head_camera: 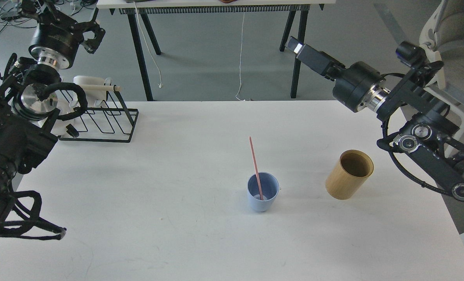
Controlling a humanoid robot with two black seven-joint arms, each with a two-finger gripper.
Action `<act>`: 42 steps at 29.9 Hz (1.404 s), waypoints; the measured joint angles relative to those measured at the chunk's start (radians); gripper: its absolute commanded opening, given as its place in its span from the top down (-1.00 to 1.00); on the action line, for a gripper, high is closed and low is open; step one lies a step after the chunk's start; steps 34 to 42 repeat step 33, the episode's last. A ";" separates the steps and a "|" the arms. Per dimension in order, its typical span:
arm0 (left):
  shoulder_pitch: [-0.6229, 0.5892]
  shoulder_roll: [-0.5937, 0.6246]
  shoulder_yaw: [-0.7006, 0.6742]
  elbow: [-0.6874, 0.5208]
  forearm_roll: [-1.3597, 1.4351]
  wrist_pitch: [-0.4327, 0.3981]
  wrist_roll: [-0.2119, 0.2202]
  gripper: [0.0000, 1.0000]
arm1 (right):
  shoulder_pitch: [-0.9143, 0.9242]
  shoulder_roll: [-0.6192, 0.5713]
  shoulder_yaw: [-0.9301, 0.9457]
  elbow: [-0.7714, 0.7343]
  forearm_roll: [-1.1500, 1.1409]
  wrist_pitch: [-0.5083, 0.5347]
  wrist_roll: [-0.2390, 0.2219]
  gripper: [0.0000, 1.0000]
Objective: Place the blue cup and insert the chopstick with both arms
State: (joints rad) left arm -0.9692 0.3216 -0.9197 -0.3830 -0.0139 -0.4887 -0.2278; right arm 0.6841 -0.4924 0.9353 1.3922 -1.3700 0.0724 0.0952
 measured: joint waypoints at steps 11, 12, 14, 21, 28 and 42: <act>-0.001 -0.025 -0.006 -0.001 0.000 0.000 -0.002 -1.00 | 0.069 0.003 0.107 -0.308 0.559 0.034 0.032 -0.99; -0.001 -0.028 -0.006 -0.001 0.000 0.000 -0.004 -1.00 | 0.071 0.007 0.108 -0.339 0.614 0.037 0.034 -0.99; 0.000 -0.032 -0.006 0.001 -0.002 0.000 -0.011 -1.00 | 0.075 0.013 0.116 -0.393 0.708 0.040 0.035 -0.99; -0.003 -0.053 0.007 0.007 -0.006 0.000 -0.043 -1.00 | 0.083 0.066 0.160 -0.545 1.073 0.110 0.032 -0.99; -0.009 -0.068 0.001 0.006 -0.027 0.000 -0.044 -1.00 | 0.086 0.133 0.220 -0.648 1.231 0.203 0.034 -0.99; 0.002 -0.089 -0.004 0.003 -0.058 0.000 -0.044 -1.00 | 0.090 0.155 0.230 -0.674 1.258 0.279 0.036 -0.99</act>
